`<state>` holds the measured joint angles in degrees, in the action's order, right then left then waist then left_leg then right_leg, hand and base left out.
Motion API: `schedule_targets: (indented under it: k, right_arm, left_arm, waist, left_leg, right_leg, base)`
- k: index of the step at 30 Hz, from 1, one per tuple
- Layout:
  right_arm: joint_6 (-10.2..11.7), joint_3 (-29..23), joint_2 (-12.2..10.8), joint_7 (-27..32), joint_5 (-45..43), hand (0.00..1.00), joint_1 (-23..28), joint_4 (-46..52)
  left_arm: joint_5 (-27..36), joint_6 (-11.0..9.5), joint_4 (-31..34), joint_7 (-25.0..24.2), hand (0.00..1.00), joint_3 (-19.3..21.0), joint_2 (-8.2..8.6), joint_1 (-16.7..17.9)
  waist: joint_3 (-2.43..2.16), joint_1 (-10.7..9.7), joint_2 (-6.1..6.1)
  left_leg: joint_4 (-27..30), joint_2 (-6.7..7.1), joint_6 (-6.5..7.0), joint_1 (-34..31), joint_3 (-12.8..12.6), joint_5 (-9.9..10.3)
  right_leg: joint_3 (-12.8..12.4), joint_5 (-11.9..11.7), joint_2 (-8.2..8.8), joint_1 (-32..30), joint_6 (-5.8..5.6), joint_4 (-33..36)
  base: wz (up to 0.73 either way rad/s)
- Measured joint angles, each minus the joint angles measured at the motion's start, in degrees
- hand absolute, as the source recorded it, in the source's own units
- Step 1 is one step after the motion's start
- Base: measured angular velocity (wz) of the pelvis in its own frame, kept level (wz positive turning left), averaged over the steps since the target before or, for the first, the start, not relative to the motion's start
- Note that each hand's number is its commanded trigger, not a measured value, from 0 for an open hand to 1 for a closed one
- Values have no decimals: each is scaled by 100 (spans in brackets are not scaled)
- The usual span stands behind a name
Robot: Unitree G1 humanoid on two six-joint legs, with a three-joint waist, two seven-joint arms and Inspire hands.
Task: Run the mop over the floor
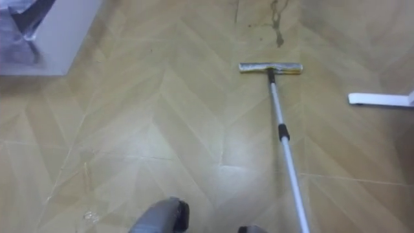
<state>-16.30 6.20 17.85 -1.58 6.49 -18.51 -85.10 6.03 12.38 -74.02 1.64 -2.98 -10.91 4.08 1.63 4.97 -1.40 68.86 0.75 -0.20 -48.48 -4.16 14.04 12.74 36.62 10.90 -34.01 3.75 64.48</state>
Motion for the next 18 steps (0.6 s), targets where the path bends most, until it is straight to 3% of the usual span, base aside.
schedule_targets:
  k: [3,4,6,7,9,10,11,12,13,14,15,17,18]
  right_arm:
    - [23,31,140,13,198,100,-275,82]
    - [66,19,174,-23,340,100,-269,92]
    - [161,-27,210,-125,558,100,-54,81]
    - [167,-26,237,-144,586,100,14,70]
    - [172,-24,337,-167,591,100,387,44]
    - [167,-23,343,-151,587,100,499,43]
    - [156,-2,348,-81,599,100,735,42]
    - [153,65,286,29,628,100,1025,43]
    - [153,99,235,88,662,100,1167,43]
    - [146,118,88,191,709,100,1413,42]
    - [145,126,-85,227,792,100,1619,40]
    - [133,123,-286,221,894,100,1930,29]
    - [105,107,-355,221,902,100,2053,28]
  left_arm:
    - [-51,-20,146,-41,0,-69,-122,-83]
    - [-70,7,139,-119,0,-74,-134,-76]
    - [-65,67,144,-237,0,-113,-129,-80]
    - [-65,73,142,-239,0,-131,-128,-112]
    - [-77,85,85,-218,0,-159,-113,-209]
    - [-104,75,89,-208,0,-156,-111,-217]
    - [-124,16,92,-183,0,-158,-89,-227]
    - [-134,0,90,-164,0,-170,-69,-234]
    - [-128,-4,89,-146,0,-178,-56,-233]
    - [-127,0,80,-104,0,-176,-29,-216]
    - [-123,18,60,-78,0,-176,-21,-207]
    - [-128,35,50,-40,0,-169,46,-146]
    - [-126,50,50,-51,0,-166,141,-105]
  waist:
    - [2,45,7]
    - [-3,95,16]
    - [-20,148,37]
    - [-18,141,65]
    - [-23,155,261]
    - [-24,156,307]
    - [-4,124,456]
    - [-56,31,580]
    - [-89,-7,627]
    - [-126,-17,669]
    - [-130,-74,661]
    - [-123,-167,641]
    - [-154,-148,688]
  left_leg:
    - [-1148,-4,68,92,-42,92]
    - [-1346,10,227,206,-80,196]
    - [-1559,140,561,535,-213,419]
    - [-1556,170,607,578,-222,479]
    - [-1465,220,698,690,-200,748]
    - [-1476,239,745,746,-194,818]
    - [-1485,228,758,857,-165,915]
    - [-1552,222,801,934,-151,973]
    - [-1608,224,803,974,-141,1006]
    - [-1739,235,773,1078,-142,1055]
    - [-1841,263,731,1183,-140,1100]
    - [-1833,284,624,1308,-62,1262]
    - [-1805,260,516,1359,40,1341]
  right_leg:
    - [-76,33,-110,119,-27,-43]
    - [-129,108,-103,256,-90,-110]
    - [-336,9,-89,583,-263,-375]
    - [-420,-73,-101,538,-307,-257]
    - [-929,-1008,-232,-12,-445,744]
    - [-1039,-1133,-306,-155,-473,875]
    - [-1163,-1138,-404,-432,-491,915]
    - [-1191,-1138,-452,-726,-493,701]
    - [-1205,-1149,-490,-853,-500,452]
    - [-1234,-1200,-551,-1025,-527,-244]
    - [-1252,-1389,-619,-1100,-478,-940]
    - [-1268,-1851,-726,-1072,-375,-1289]
    - [-1196,-1773,-764,-1006,-274,-1279]
  base:
    - [43]
    - [23]
    - [23]
    - [22]
    - [6]
    - [-13]
    - [0]
    - [6]
    - [8]
    - [-4]
    - [-5]
    - [6]
    - [-6]
